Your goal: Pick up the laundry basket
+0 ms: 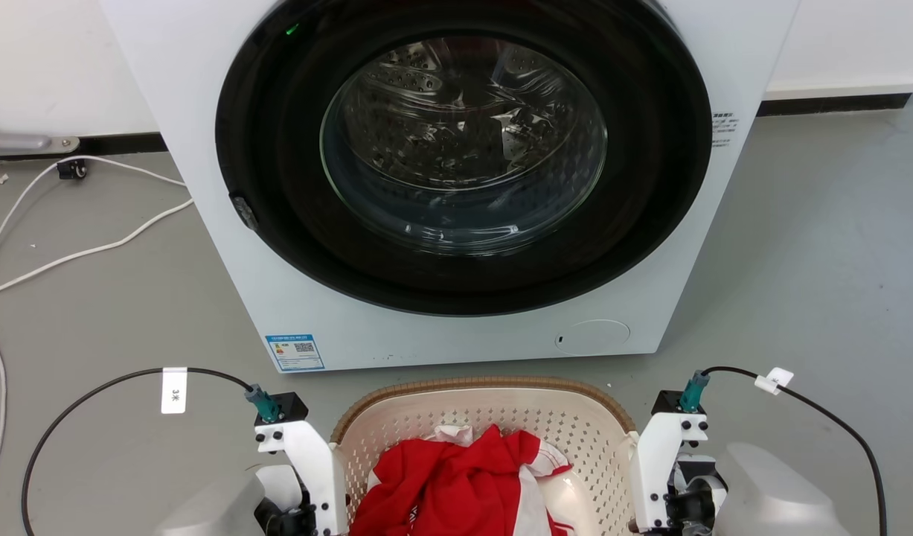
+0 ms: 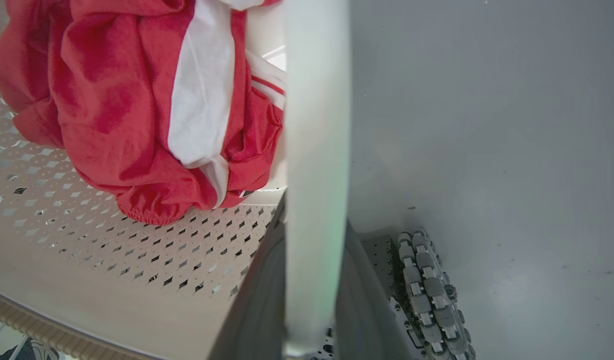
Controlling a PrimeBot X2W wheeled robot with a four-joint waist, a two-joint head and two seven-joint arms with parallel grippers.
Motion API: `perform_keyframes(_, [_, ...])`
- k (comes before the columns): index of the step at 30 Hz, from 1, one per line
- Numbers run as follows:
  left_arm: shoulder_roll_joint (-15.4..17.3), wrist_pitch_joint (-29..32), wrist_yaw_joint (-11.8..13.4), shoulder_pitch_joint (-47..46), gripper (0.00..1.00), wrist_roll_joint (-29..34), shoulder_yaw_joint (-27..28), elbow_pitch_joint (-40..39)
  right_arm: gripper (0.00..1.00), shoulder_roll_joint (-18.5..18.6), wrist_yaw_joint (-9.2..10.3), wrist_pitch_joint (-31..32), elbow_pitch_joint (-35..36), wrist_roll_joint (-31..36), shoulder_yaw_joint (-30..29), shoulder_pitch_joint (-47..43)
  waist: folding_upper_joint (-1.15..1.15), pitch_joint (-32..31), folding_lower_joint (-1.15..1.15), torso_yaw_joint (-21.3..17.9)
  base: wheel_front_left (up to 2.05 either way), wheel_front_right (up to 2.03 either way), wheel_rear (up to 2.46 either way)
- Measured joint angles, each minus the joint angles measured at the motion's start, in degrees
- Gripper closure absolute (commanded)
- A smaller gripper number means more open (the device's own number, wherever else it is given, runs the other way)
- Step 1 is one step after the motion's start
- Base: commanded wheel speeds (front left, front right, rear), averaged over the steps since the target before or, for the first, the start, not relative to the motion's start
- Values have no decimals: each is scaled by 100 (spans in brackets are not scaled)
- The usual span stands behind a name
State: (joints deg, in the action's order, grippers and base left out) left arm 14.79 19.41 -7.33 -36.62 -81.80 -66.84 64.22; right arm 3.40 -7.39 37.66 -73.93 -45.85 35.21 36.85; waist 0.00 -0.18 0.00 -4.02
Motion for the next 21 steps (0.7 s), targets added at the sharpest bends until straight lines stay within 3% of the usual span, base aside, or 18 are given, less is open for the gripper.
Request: perform_keyframes(21, [27, -70, 0, 12, 100, -58, -94, -23, 100, -10, 0, 1, 0, 22, -51, -54, 0, 9, 0, 20, 0, 0, 0])
